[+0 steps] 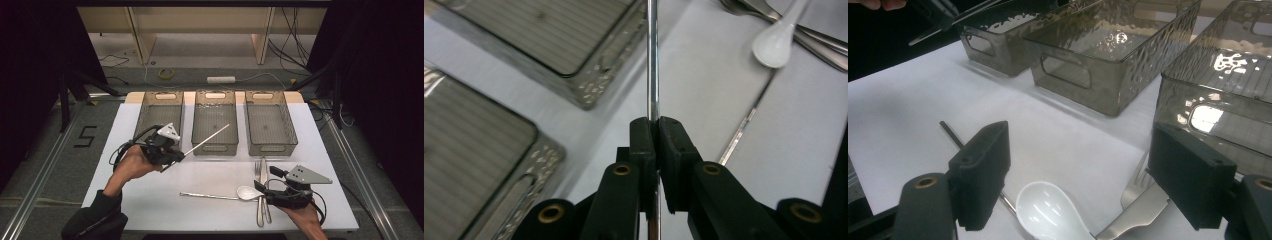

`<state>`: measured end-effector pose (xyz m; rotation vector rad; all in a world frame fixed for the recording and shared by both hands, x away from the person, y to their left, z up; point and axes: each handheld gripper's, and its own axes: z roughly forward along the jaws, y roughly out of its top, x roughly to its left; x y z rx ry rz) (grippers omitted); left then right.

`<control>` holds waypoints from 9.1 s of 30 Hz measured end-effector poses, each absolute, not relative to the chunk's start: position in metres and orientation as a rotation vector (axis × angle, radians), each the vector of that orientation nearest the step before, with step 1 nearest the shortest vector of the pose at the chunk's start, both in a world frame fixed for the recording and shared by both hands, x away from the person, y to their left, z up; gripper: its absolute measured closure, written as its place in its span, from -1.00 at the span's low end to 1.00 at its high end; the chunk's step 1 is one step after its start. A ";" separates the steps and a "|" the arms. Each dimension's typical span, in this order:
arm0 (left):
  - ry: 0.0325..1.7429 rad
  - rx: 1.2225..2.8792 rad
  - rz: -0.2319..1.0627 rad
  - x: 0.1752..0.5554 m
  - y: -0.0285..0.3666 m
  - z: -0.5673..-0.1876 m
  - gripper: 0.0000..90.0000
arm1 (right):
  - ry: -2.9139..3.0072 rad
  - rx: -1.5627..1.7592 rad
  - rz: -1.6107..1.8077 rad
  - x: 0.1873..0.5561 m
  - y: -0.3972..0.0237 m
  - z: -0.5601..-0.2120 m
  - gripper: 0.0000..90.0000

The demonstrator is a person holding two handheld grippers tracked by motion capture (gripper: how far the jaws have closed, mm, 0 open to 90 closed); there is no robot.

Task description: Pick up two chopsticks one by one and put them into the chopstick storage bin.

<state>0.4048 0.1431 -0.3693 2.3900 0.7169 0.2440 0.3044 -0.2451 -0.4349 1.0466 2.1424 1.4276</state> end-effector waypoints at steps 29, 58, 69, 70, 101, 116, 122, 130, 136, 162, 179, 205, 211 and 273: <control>1.130 2.104 0.501 0.473 0.207 -0.372 0.88 | 2.145 1.053 1.430 0.304 -0.245 -0.436 -0.43; 1.277 2.032 0.569 0.496 0.232 -0.404 0.88 | 2.150 1.050 1.428 0.305 -0.244 -0.437 -0.43; 1.306 2.057 0.549 0.495 0.234 -0.416 0.87 | 2.158 1.050 1.429 0.305 -0.243 -0.437 -0.42; 1.300 2.058 0.553 0.495 0.234 -0.418 0.87 | 2.159 1.051 1.428 0.305 -0.243 -0.437 -0.42; 0.866 2.343 0.276 0.425 0.148 -0.374 -0.55 | 2.147 1.046 1.441 0.303 -0.246 -0.434 -0.43; 0.671 2.527 0.161 0.397 0.098 -0.397 -0.57 | 2.156 1.047 1.439 0.303 -0.246 -0.434 -0.43; 0.600 2.618 0.124 0.388 0.081 -0.415 -0.51 | 2.161 1.041 1.439 0.302 -0.246 -0.434 -0.43; 0.521 2.673 0.058 0.381 0.067 -0.429 -0.25 | 2.162 1.041 1.437 0.303 -0.245 -0.434 -0.43; 0.478 2.721 0.033 0.377 0.059 -0.439 -0.13 | 2.164 1.040 1.436 0.303 -0.246 -0.434 -0.43; 0.380 2.843 -0.005 0.372 0.048 -0.459 0.63 | 2.171 1.042 1.434 0.303 -0.245 -0.435 -0.43; 0.292 2.900 0.030 0.367 0.042 -0.459 0.76 | 2.169 1.057 1.453 0.304 -0.246 -0.435 -0.43; 0.240 2.898 -0.011 0.363 0.051 -0.452 0.88 | 2.168 1.059 1.451 0.304 -0.247 -0.435 -0.43; 0.264 2.890 -0.023 0.363 0.057 -0.449 0.88 | 2.167 1.058 1.451 0.304 -0.247 -0.435 -0.43; 1.083 2.149 0.482 0.455 0.206 -0.358 0.88 | 2.172 1.073 1.446 0.306 -0.246 -0.437 -0.43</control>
